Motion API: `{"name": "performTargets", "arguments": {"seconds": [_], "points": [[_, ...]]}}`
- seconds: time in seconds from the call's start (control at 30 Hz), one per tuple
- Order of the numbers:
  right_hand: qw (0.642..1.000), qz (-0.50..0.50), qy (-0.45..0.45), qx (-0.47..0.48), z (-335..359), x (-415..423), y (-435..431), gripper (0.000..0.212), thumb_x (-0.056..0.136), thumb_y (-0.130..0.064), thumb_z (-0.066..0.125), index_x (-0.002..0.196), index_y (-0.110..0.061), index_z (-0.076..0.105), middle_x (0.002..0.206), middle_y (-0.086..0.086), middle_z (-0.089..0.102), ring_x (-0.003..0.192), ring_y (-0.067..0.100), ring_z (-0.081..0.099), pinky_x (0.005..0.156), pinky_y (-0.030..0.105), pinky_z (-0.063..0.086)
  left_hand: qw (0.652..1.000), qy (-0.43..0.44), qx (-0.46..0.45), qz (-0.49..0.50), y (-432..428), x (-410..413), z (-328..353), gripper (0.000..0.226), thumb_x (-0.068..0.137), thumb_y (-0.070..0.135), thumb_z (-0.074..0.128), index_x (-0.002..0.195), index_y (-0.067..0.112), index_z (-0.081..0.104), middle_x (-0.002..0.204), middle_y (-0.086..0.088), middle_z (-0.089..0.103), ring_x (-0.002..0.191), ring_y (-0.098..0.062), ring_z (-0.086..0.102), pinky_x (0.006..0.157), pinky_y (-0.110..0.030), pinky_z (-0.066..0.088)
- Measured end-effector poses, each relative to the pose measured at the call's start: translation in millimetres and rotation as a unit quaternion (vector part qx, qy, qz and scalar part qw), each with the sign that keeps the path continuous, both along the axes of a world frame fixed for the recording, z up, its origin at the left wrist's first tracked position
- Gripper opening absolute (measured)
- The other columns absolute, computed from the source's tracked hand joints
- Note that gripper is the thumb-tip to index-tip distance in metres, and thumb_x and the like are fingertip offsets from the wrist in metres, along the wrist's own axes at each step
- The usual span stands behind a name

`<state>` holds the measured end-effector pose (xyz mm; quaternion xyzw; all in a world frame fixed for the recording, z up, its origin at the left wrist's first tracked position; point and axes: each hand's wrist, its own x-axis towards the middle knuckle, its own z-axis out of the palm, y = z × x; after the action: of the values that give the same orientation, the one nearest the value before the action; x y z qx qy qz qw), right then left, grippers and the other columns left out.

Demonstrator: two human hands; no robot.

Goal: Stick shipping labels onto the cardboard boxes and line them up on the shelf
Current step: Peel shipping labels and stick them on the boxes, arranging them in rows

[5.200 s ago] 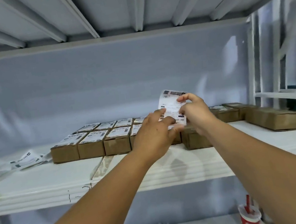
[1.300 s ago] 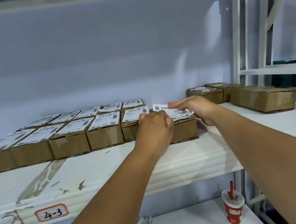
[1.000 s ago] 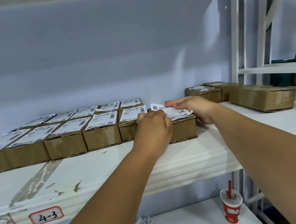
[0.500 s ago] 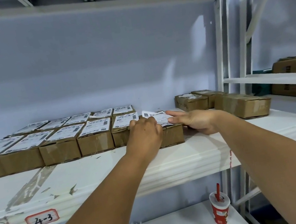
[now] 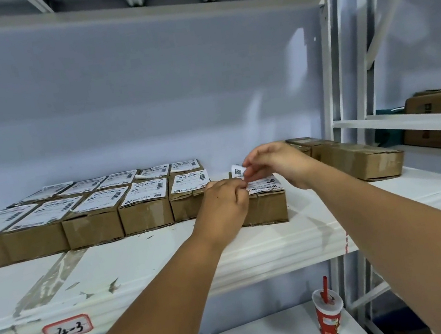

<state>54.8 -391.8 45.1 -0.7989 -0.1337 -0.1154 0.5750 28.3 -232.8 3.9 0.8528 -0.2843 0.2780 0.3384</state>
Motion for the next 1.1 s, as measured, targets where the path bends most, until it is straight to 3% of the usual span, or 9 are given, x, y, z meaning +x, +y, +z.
{"name": "performTargets", "arguments": {"seconds": [0.17, 0.3, 0.4, 0.57, 0.73, 0.83, 0.93, 1.0, 1.1], "points": [[0.998, 0.025, 0.033, -0.049, -11, 10, -5, 0.021, 0.097, -0.003, 0.046, 0.095, -0.012, 0.065, 0.088, 0.003, 0.071, 0.079, 0.003, 0.067, 0.084, 0.016, 0.048, 0.999, 0.027, -0.016, -0.013, 1, 3, -1, 0.032, 0.093, 0.006, 0.041, 0.111, 0.008, 0.067, 0.123, -0.006, 0.061, 0.117, -0.017, 0.049, 0.097, -0.016, 0.025], [0.992, 0.053, 0.065, -0.089, -16, 16, -8, 0.03, 0.095, 0.004, 0.045, 0.114, -0.015, 0.059, 0.12, 0.003, 0.066, 0.111, 0.006, 0.059, 0.1, 0.019, 0.041, 0.999, 0.035, -0.034, -0.017, 2, 6, -3, 0.031, 0.094, 0.008, 0.04, 0.107, 0.009, 0.068, 0.117, 0.003, 0.035, 0.116, -0.009, 0.04, 0.086, -0.003, 0.02], [0.99, 0.049, 0.077, -0.107, -12, 20, -9, 0.035, 0.092, 0.006, 0.044, 0.115, -0.015, 0.06, 0.121, 0.001, 0.066, 0.112, 0.009, 0.057, 0.097, 0.026, 0.039, 0.998, 0.048, -0.037, -0.022, 2, 10, -5, 0.032, 0.094, 0.01, 0.04, 0.106, 0.011, 0.069, 0.113, 0.0, 0.042, 0.097, -0.006, 0.045, 0.08, -0.006, 0.025], [0.987, 0.033, 0.086, -0.13, -13, 25, -8, 0.043, 0.092, 0.006, 0.041, 0.121, -0.022, 0.058, 0.13, -0.005, 0.06, 0.12, 0.007, 0.05, 0.1, 0.02, 0.033, 0.999, 0.04, -0.025, -0.018, 0, 10, -4, 0.032, 0.094, 0.008, 0.04, 0.109, 0.008, 0.068, 0.101, -0.002, 0.046, 0.099, -0.014, 0.048, 0.085, -0.014, 0.029], [0.956, -0.006, 0.094, -0.279, 0, 20, 7, 0.045, 0.097, -0.005, 0.034, 0.136, -0.022, 0.05, 0.145, -0.009, 0.042, 0.135, 0.008, 0.034, 0.099, 0.012, 0.023, 0.999, 0.04, -0.017, -0.014, -1, 13, -5, 0.033, 0.095, 0.009, 0.038, 0.111, 0.008, 0.067, 0.097, 0.0, 0.042, 0.092, -0.012, 0.044, 0.087, -0.018, 0.03], [0.926, -0.011, 0.114, -0.36, 5, 19, 19, 0.044, 0.101, -0.021, 0.031, 0.144, -0.024, 0.039, 0.154, -0.009, 0.027, 0.142, 0.009, 0.023, 0.105, 0.017, 0.015, 1.0, 0.03, -0.001, -0.001, -1, 13, -7, 0.04, 0.093, 0.019, 0.033, 0.11, 0.009, 0.067, 0.099, -0.002, 0.046, 0.101, -0.02, 0.047, 0.094, -0.024, 0.032], [0.922, -0.023, 0.121, -0.367, 6, 15, 25, 0.042, 0.103, -0.031, 0.032, 0.144, -0.022, 0.039, 0.154, -0.01, 0.026, 0.143, 0.01, 0.02, 0.114, 0.024, 0.009, 0.996, -0.066, 0.061, -0.018, -3, 6, -7, 0.052, 0.085, 0.036, 0.028, 0.103, 0.012, 0.069, 0.102, -0.003, 0.061, 0.104, -0.021, 0.048, 0.091, -0.023, 0.031], [0.921, -0.053, 0.122, -0.366, 6, 14, 27, 0.041, 0.102, -0.03, 0.035, 0.14, -0.02, 0.044, 0.154, -0.005, 0.03, 0.143, 0.016, 0.023, 0.118, 0.031, 0.013, 0.988, -0.097, 0.117, -0.03, -3, 4, -8, 0.047, 0.085, 0.043, 0.035, 0.108, 0.018, 0.068, 0.109, 0.0, 0.065, 0.106, -0.019, 0.051, 0.091, -0.025, 0.034], [0.875, -0.155, 0.126, -0.441, 1, 28, 18, 0.044, 0.094, -0.043, 0.031, 0.126, -0.026, 0.055, 0.148, -0.004, 0.04, 0.137, 0.025, 0.033, 0.111, 0.045, 0.026, 0.984, -0.08, 0.149, -0.047, 1, 5, -9, 0.042, 0.086, 0.04, 0.052, 0.125, 0.026, 0.059, 0.127, 0.005, 0.058, 0.117, -0.017, 0.05, 0.103, -0.028, 0.033]]}}
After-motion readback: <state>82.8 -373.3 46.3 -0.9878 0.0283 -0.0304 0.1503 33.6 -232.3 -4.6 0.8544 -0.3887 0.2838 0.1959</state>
